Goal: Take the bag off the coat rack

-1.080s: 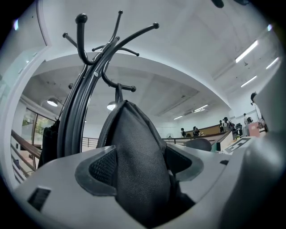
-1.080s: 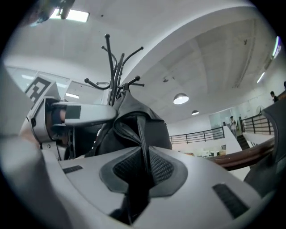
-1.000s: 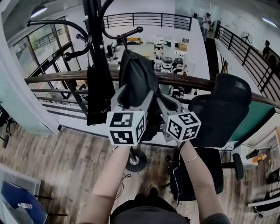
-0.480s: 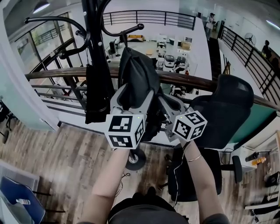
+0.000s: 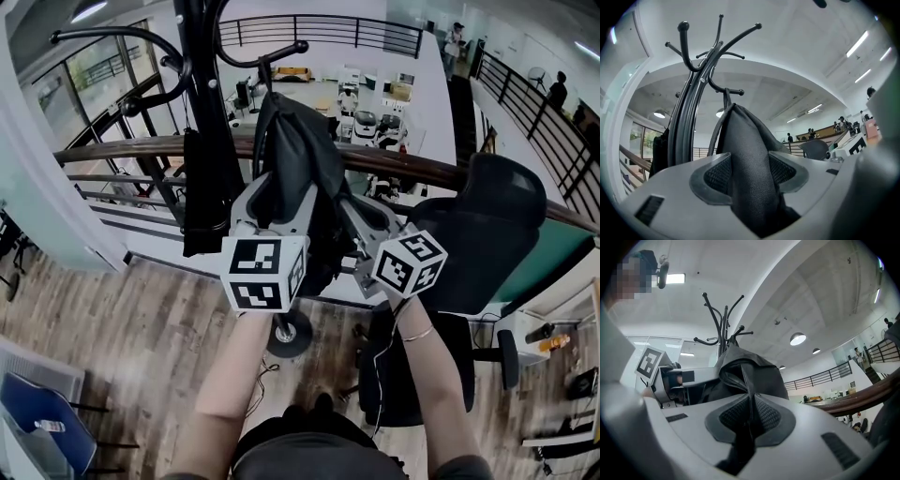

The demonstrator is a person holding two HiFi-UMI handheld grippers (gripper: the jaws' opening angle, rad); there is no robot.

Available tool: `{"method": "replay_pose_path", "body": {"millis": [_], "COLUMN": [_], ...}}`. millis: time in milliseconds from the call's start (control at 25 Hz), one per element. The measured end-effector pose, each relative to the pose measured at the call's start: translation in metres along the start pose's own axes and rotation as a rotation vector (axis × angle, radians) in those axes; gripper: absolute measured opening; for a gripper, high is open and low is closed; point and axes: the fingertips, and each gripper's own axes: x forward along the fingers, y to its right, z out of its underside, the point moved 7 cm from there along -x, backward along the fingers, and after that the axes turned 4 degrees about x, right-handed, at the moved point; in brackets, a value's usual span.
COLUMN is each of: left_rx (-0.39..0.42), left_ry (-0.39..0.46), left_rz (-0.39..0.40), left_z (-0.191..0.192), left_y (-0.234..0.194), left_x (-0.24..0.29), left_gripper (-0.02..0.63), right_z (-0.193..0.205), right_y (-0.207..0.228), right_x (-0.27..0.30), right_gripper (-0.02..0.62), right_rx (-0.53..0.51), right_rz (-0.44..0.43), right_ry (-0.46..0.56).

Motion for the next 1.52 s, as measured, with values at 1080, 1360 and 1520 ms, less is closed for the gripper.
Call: {"method": "replay_pose_path", "body": {"millis": [1080,1360,1520], "left_rx": [-0.143,-0.116,-0.128], "left_ry": [0.211,0.249,0.249], "left_rz": [0.153,0.188,0.199], "left_z": [-0.062,-0.083,-0.087], "left_y": [0.006,0.013,0.014], "left_x": [0.010,0.017,0.020], "left_gripper": [0.078,0.078,0.078], "right_z": [-0.065,-0.084,-0.087], "right_y": [-0.040,-0.047,-0.049], "right_x": [-0.030,-0.037,-0.038], "right_gripper": [0.028,0.028,0.028], "right_rx": [-0.266,-0.302,-0.306], "right_rz": [0.170,0.181,0.193], "right_ry": [0.222,0.273,0.272]}}
